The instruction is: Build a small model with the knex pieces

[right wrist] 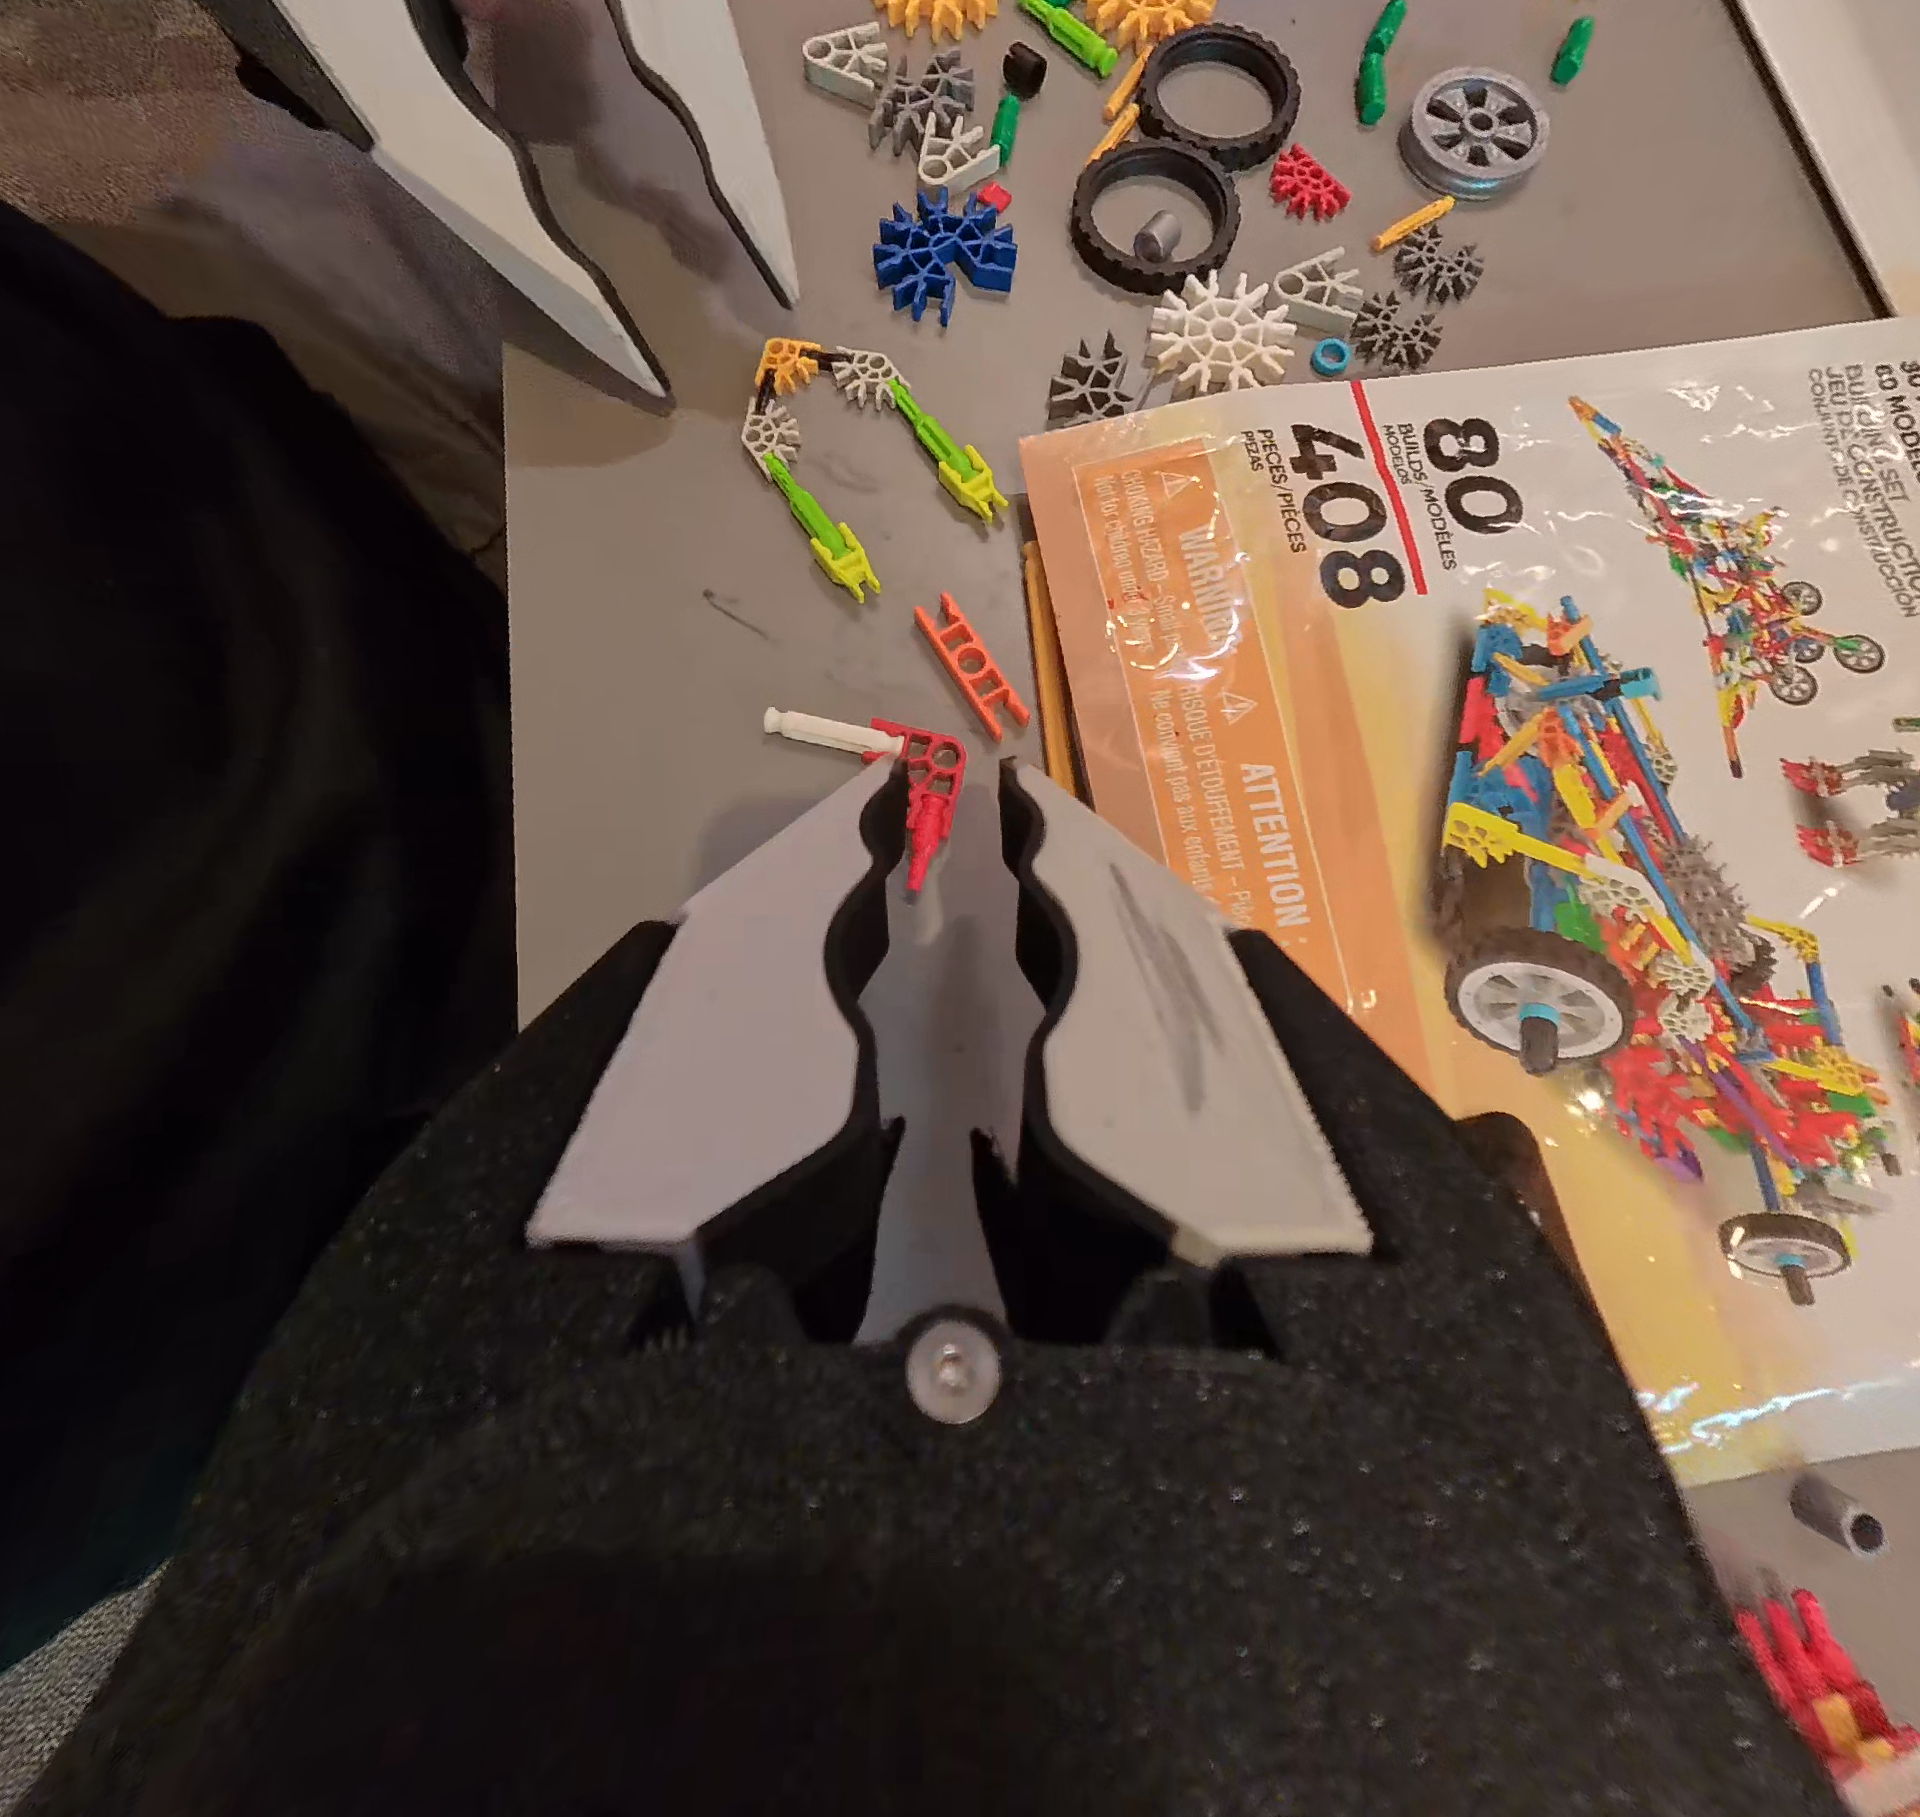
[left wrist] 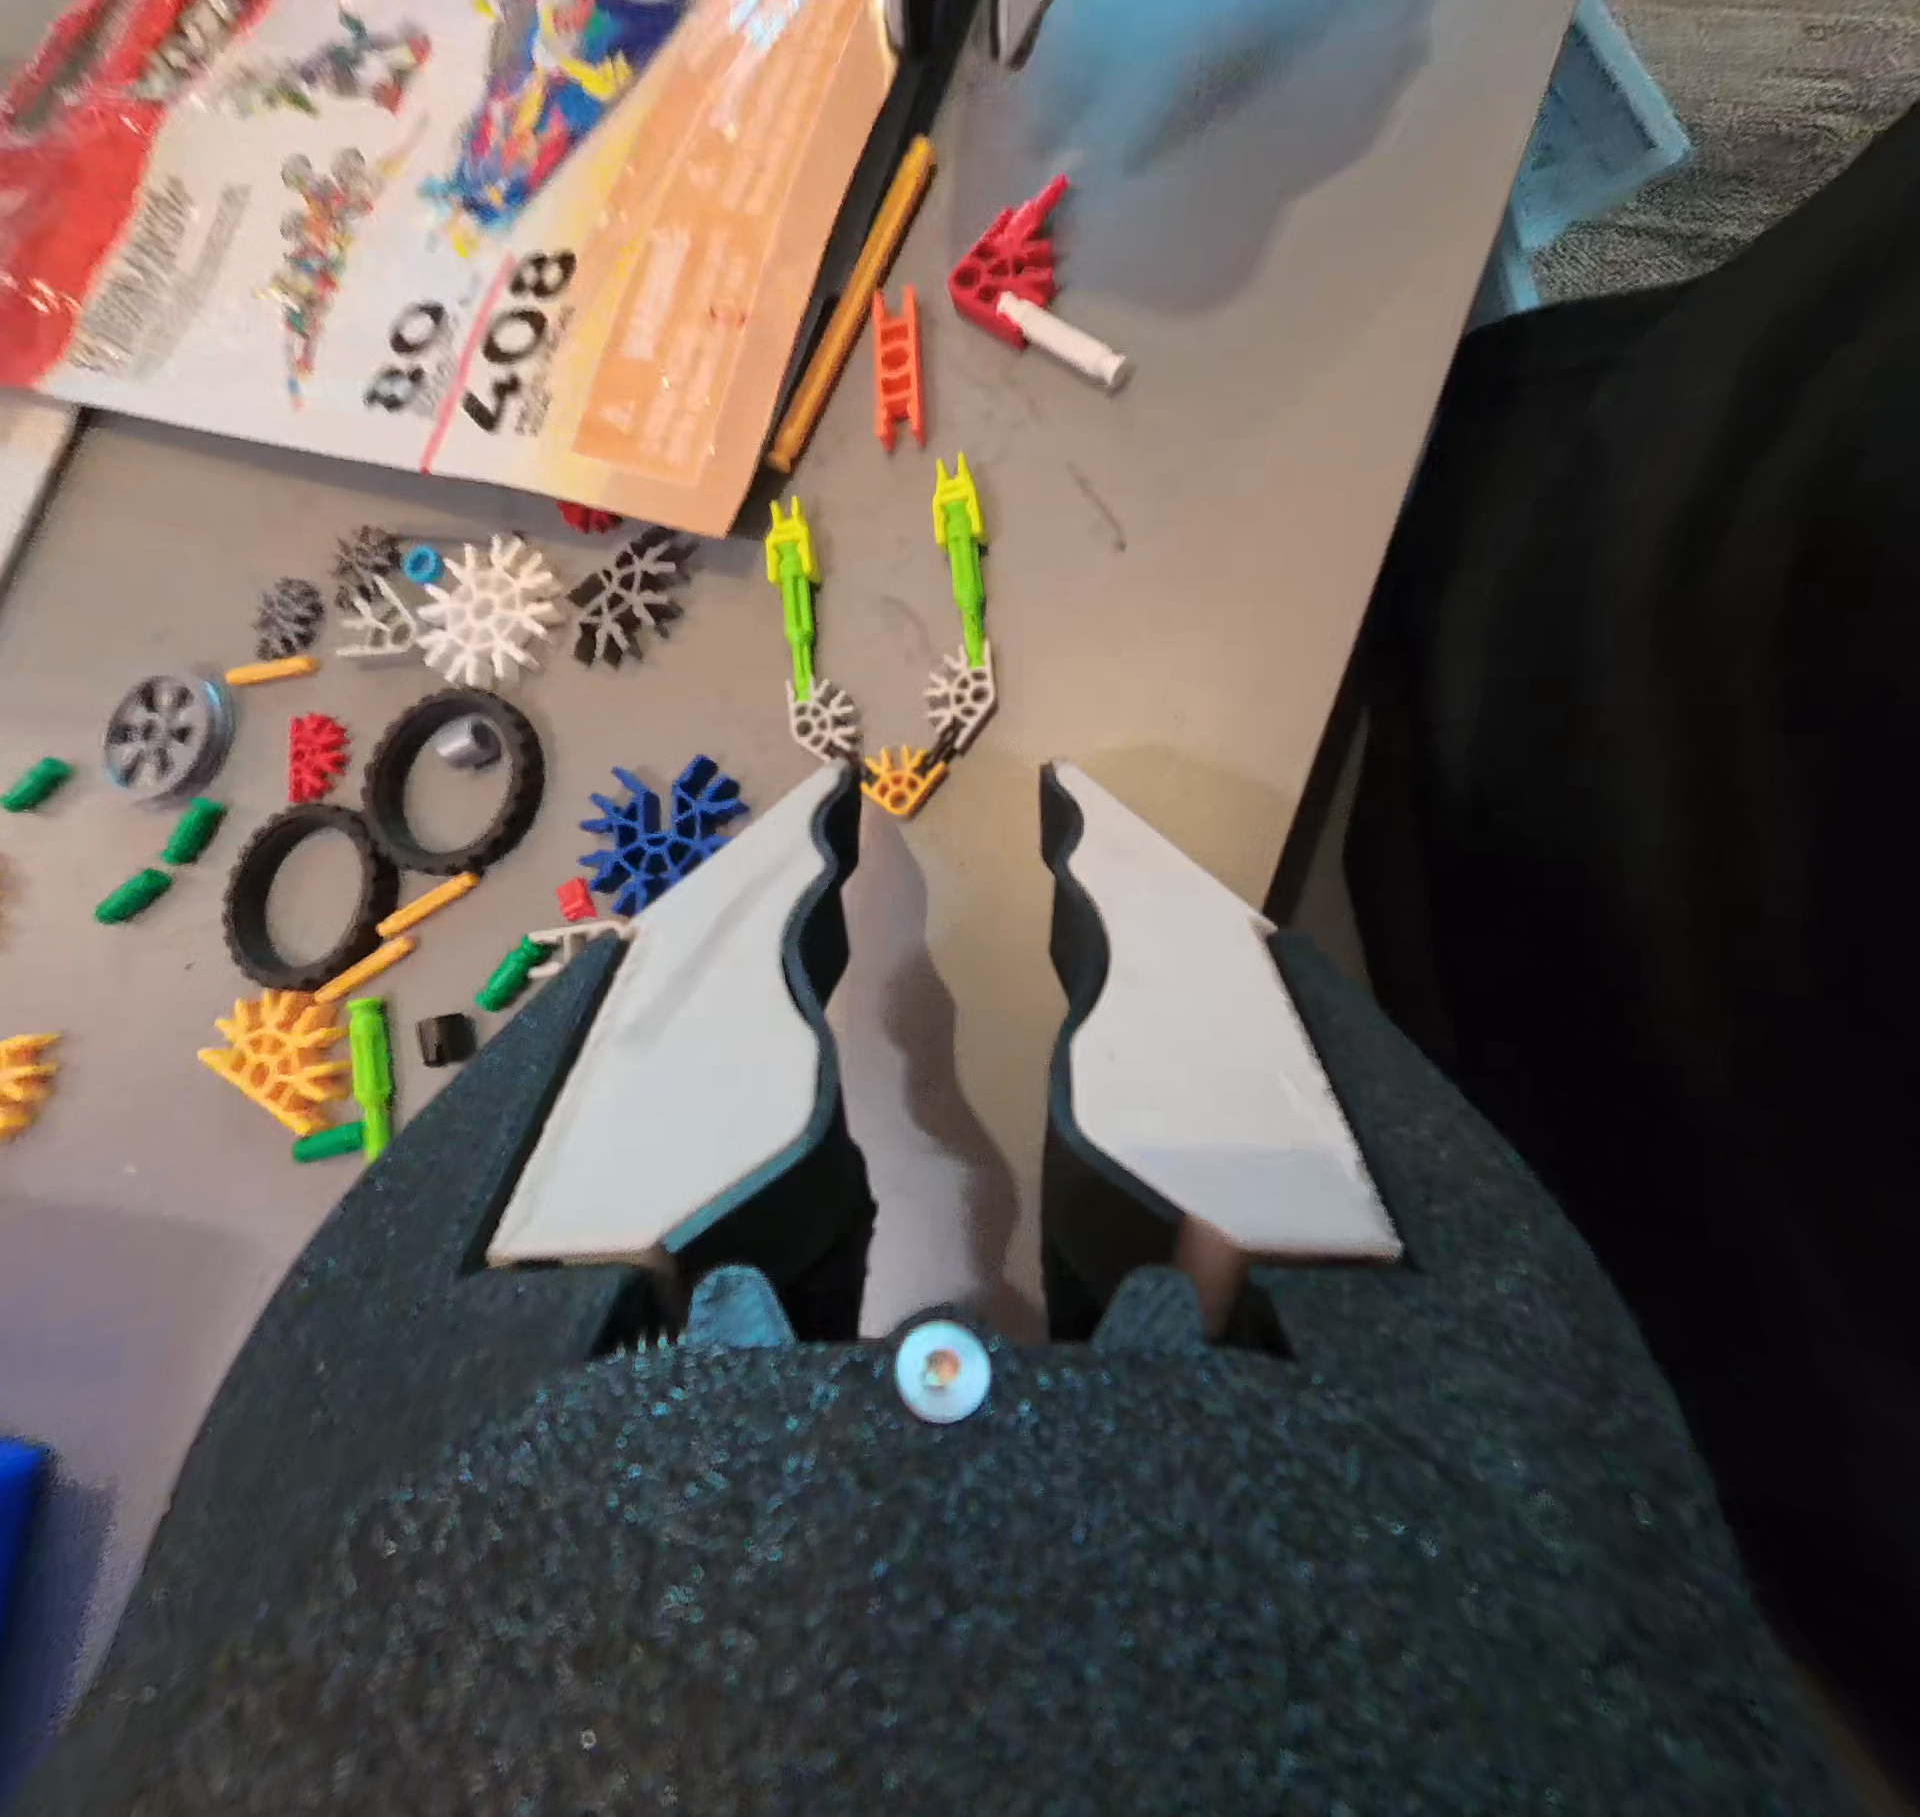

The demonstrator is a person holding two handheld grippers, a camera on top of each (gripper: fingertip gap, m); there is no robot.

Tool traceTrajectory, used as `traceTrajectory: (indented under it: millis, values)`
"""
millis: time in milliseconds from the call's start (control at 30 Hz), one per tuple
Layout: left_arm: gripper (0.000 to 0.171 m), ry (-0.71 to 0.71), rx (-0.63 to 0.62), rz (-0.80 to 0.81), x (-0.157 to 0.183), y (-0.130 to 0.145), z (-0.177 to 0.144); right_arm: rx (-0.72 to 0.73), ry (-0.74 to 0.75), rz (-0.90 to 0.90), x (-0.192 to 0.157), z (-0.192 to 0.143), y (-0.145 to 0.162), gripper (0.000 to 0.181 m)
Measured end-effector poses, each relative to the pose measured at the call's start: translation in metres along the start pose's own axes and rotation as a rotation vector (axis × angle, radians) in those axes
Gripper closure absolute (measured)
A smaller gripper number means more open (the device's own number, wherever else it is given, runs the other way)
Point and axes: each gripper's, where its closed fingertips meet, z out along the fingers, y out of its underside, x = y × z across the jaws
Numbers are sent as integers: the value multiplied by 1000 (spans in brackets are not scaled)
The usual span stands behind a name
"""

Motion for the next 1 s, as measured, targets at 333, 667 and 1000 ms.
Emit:
traceTrajectory:
  millis: [333, 667, 1000]
  values:
    - [128, 148, 1, -86, 26, -5, 6, 20, -62, -41, -26, 24, -10, 162]
    - [126, 110, 2, -116, 51, -15, 10, -25, -46, -102, -28, 57, -15, 163]
    - [119, 67, 86, -165, 51, -25, 18, -23, 7, -113, -15, 60, -26, 164]
